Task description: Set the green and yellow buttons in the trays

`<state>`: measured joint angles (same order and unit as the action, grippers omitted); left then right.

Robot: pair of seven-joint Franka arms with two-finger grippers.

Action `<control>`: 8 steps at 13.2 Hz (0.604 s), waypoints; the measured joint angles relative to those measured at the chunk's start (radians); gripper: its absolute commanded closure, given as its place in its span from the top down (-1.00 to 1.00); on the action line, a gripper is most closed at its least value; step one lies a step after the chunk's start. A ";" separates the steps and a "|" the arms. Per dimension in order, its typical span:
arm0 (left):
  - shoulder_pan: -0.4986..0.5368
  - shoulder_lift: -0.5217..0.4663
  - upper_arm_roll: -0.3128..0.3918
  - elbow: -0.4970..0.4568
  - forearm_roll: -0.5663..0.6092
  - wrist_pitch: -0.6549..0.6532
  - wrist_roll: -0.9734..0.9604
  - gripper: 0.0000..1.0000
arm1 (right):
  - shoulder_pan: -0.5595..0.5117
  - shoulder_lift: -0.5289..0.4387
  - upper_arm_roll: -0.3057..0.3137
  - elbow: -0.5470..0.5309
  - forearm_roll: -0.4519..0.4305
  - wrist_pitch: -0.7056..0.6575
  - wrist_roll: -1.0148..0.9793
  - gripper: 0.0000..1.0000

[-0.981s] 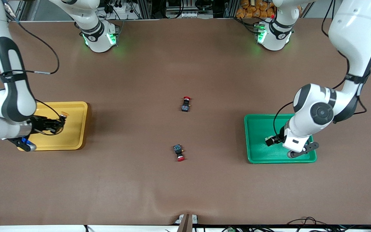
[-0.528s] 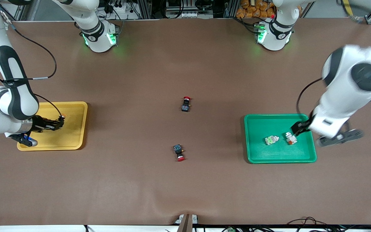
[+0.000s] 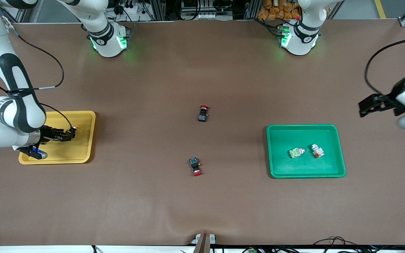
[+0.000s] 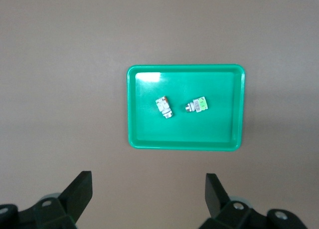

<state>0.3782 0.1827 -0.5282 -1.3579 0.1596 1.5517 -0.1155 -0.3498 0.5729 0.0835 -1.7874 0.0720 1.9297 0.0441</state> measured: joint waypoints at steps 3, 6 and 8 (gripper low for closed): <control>0.032 -0.032 -0.053 0.001 -0.009 -0.007 0.013 1.00 | 0.034 -0.025 0.015 0.233 0.025 -0.274 0.000 1.00; -0.200 -0.061 0.200 -0.009 -0.071 -0.027 0.014 1.00 | 0.073 -0.101 0.022 0.374 0.060 -0.354 0.000 1.00; -0.342 -0.088 0.369 -0.033 -0.123 -0.034 0.019 1.00 | 0.102 -0.122 0.024 0.501 0.051 -0.475 -0.001 1.00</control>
<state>0.0364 0.0946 -0.1593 -1.3907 0.0368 1.5181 -0.0961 -0.2477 0.4513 0.1079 -1.2859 0.1233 1.4546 0.0435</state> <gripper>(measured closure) 0.000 0.000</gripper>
